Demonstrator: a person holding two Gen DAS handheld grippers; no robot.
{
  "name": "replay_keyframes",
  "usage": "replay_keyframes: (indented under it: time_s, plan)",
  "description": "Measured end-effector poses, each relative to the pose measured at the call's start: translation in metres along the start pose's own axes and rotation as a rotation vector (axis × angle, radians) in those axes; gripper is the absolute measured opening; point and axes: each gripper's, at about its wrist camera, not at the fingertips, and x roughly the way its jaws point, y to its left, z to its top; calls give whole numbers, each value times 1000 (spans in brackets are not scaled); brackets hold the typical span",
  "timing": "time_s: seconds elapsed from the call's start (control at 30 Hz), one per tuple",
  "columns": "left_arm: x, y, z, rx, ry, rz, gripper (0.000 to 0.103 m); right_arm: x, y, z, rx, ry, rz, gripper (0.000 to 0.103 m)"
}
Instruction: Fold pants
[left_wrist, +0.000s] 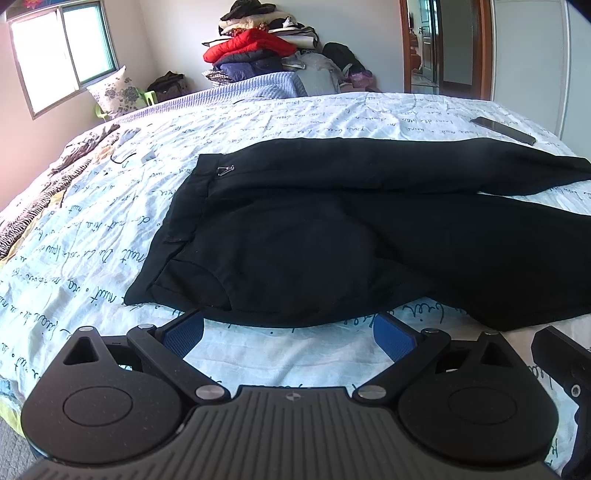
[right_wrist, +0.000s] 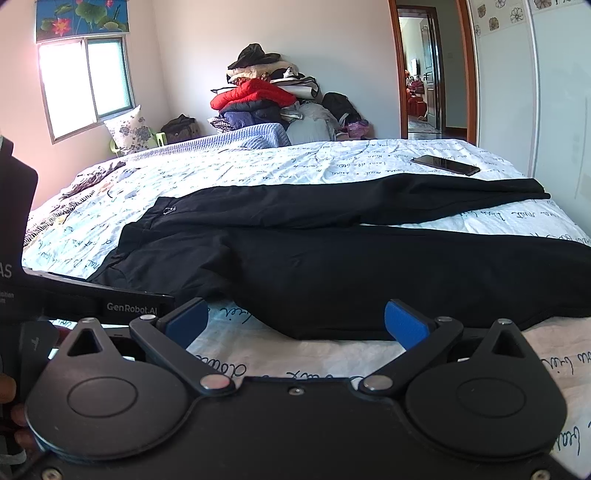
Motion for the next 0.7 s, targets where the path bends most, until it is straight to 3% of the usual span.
replay_keyframes:
  time_s: [0.4,0.57,0.7]
  plan:
    - [2,6,1,-11,1,-11,100,0,7,4,-40,-9,8,103]
    - [3,30,17,-37,-32,-50,99,-2,22,23,-253,-155,80,103]
    - [16,66,43,-85,-81,6,99,24,43,55,-453,-206,78,103]
